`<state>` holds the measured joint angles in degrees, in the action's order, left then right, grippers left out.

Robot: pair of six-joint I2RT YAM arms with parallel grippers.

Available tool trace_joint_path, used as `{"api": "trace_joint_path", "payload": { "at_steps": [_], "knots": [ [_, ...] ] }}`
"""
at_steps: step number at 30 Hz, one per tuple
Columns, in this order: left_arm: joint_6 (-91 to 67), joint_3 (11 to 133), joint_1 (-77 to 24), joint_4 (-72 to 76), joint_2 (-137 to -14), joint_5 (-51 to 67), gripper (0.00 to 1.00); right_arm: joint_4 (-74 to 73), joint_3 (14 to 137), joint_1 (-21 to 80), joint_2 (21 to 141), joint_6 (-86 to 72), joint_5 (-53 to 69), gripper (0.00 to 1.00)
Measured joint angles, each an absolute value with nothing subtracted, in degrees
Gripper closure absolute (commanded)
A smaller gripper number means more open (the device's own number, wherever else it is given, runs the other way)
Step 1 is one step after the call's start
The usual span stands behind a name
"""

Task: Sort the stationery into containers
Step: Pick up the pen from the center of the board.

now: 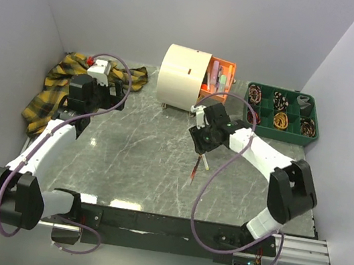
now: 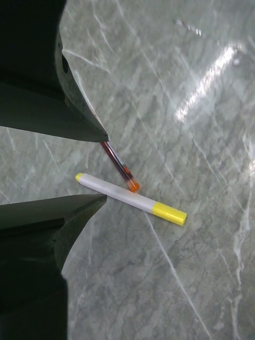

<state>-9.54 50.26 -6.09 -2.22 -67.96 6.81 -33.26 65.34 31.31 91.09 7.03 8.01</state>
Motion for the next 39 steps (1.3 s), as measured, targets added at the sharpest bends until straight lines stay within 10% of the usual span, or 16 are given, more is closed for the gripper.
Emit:
{"api": "trace_joint_path", "payload": {
  "at_steps": [26,39],
  "knots": [
    [-9.3,49.84,-5.17,-2.0,-68.05,6.66,0.01,-28.93,70.19,29.12,106.85,7.62,3.22,0.58],
    [-9.32,49.39,-5.1,-1.96,-68.1,6.7,0.0,-28.71,69.38,28.08,107.39,10.17,7.53,1.0]
  ]
}}
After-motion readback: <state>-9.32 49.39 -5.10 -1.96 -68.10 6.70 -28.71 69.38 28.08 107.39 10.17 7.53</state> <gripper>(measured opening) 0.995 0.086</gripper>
